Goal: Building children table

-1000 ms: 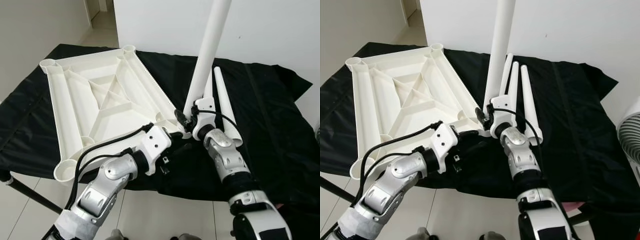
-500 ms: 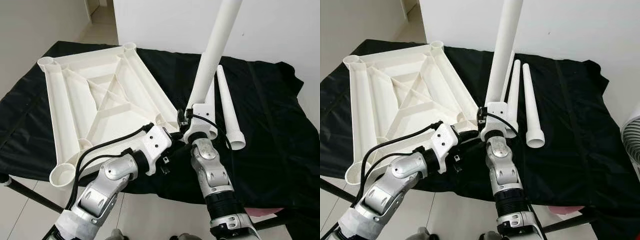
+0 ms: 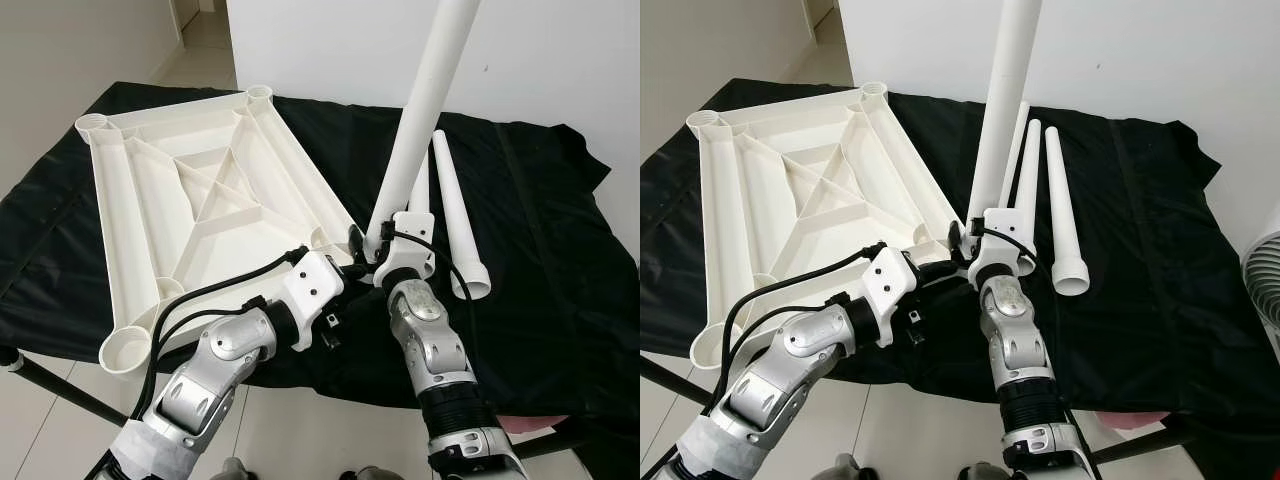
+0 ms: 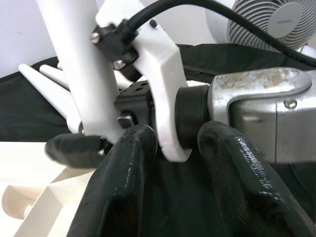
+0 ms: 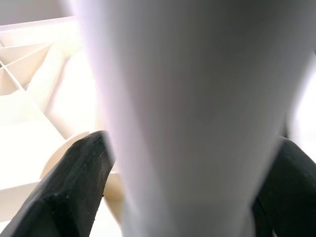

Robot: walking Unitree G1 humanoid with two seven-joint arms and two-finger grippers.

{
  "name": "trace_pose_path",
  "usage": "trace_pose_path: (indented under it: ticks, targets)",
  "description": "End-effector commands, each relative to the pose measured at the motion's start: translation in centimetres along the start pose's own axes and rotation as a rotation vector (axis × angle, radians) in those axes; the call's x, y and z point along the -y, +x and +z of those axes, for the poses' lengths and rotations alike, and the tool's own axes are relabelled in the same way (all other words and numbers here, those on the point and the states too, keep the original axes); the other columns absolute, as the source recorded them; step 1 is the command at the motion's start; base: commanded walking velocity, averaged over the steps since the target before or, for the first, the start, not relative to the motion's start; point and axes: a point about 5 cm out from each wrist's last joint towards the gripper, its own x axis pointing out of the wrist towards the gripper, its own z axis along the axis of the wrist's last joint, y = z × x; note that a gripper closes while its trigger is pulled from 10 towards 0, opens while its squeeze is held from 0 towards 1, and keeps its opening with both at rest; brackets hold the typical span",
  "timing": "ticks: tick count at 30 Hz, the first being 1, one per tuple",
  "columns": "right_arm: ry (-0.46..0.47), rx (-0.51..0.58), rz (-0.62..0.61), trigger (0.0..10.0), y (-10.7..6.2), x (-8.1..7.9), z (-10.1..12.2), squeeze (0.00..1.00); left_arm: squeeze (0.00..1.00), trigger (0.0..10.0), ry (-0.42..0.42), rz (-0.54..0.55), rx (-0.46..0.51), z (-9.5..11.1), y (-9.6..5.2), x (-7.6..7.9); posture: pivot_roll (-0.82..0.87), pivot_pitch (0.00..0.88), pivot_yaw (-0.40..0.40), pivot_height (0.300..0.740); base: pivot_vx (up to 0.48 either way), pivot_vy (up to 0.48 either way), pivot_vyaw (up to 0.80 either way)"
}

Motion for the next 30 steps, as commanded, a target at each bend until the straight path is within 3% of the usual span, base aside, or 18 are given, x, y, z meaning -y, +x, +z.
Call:
trace_pose_path:
  ticks: [1, 2, 4, 6, 20, 21, 22, 23, 30]
  targets:
    - [-0.026, -0.027, 0.074, 10.0, 0.0, 0.1, -0.5, 0.00, 0.00, 10.0, 0.005, -0.042, -0.005, -0.2, 0.0, 0.4, -0.06, 0.047, 0.003, 0.740, 0.000, 0.000, 0.00]
    - [-0.026, -0.027, 0.074, 10.0, 0.0, 0.1, -0.5, 0.00, 0.00, 10.0, 0.005, -0.042, -0.005, -0.2, 0.0, 0.4, -0.06, 0.047, 0.003, 0.740, 0.000, 0.000, 0.00]
    - [-0.111, -0.005, 0.235, 10.0, 0.6, 0.6, 0.2, 0.00, 0.00, 10.0, 0.010, -0.042, -0.005, -0.1, 0.1, 0.2, -0.06, 0.057, 0.011, 0.740, 0.000, 0.000, 0.00]
    - [-0.138, 0.008, 0.292, 10.0, 0.7, 0.7, 0.5, 0.00, 0.00, 10.0, 0.012, -0.041, -0.004, 0.0, 0.1, 0.1, -0.06, 0.057, 0.011, 0.740, 0.000, 0.000, 0.00]
    - [-0.239, -0.026, 0.485, 10.0, 2.0, 2.0, 0.9, 0.00, 0.00, 10.0, 0.017, -0.040, -0.007, 0.1, 0.0, -0.1, -0.05, 0.060, 0.015, 0.740, 0.000, 0.000, 0.00]
    - [-0.244, -0.036, 0.496, 4.9, 2.0, 2.1, 0.8, 0.00, 0.00, 10.0, 0.017, -0.039, -0.008, 0.1, 0.0, -0.1, -0.05, 0.060, 0.015, 0.740, 0.000, 0.000, 0.00]
    - [-0.247, -0.041, 0.504, 4.9, 2.0, 2.2, 0.7, 0.00, 0.00, 10.0, 0.017, -0.038, -0.008, 0.1, 0.0, -0.1, -0.05, 0.060, 0.015, 0.740, 0.000, 0.000, 0.00]
    - [-0.251, -0.044, 0.506, 0.0, 2.0, 2.3, 0.5, 0.00, 0.00, 10.0, 0.017, -0.037, -0.008, 0.1, 0.0, -0.1, -0.05, 0.060, 0.015, 0.740, 0.000, 0.000, 0.00]
    - [-0.251, -0.046, 0.514, 0.0, 2.0, 2.5, 0.3, 0.00, 0.00, 10.0, 0.016, -0.037, -0.009, 0.0, 0.0, -0.1, -0.05, 0.062, 0.014, 0.740, 0.000, 0.000, 0.00]
